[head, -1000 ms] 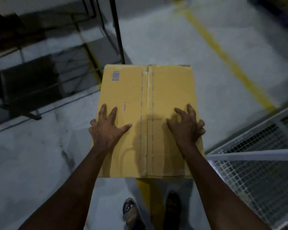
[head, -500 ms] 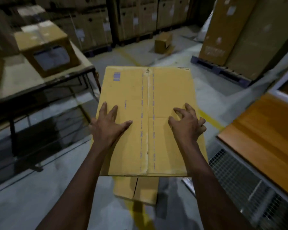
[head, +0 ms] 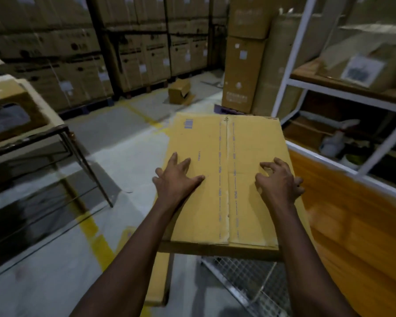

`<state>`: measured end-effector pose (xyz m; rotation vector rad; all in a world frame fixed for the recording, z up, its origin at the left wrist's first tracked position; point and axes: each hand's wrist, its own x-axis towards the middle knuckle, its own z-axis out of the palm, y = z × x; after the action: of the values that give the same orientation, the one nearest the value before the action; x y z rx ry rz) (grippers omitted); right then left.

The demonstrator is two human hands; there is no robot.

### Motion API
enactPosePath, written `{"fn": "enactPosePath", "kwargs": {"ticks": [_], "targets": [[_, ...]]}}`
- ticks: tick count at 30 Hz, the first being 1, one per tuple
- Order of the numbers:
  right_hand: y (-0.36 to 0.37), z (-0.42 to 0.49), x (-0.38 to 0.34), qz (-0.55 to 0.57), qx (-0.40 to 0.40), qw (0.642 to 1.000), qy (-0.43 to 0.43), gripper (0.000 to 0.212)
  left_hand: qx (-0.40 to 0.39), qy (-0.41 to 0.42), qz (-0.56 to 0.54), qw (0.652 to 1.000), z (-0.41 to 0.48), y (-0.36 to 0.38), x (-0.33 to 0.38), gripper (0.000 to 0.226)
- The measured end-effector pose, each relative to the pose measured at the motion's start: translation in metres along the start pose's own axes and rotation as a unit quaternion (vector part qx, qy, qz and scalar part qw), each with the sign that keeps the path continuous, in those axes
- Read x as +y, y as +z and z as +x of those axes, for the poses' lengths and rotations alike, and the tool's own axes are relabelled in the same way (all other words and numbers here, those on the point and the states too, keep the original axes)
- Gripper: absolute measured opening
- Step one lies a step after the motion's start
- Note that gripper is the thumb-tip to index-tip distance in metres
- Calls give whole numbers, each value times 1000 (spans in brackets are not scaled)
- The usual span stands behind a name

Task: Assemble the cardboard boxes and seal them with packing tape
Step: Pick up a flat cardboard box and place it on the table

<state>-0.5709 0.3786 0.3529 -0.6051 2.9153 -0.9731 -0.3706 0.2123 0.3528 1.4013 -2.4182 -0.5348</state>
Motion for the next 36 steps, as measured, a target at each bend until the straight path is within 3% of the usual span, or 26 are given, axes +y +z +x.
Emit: {"fn": "enactPosePath", "kwargs": {"ticks": [7, 12, 14, 18, 24, 29, 36], "targets": [[-40, 46, 83, -53, -101, 993, 7, 47, -80, 35, 4, 996, -11, 65, 68, 77], [-42, 45, 109, -100, -148, 984, 26, 49, -128, 100, 110, 981, -20, 88, 89, 70], [-44, 34, 112, -115, -138, 983, 29, 47, -150, 177, 162, 959, -30, 93, 95, 74], [-49, 9, 129, -135, -117, 984, 7, 40, -221, 378, 195, 878, -62, 99, 106, 87], [-62, -22, 149, -122, -89, 988, 29, 35, -253, 491, 235, 800, -77, 101, 112, 110], [-78, -46, 171, -102, -45, 992, 60, 35, -233, 468, 226, 822, -92, 109, 126, 96], [-108, -70, 230, -38, 39, 994, 92, 36, -222, 412, 211, 858, -128, 136, 170, 93]]}}
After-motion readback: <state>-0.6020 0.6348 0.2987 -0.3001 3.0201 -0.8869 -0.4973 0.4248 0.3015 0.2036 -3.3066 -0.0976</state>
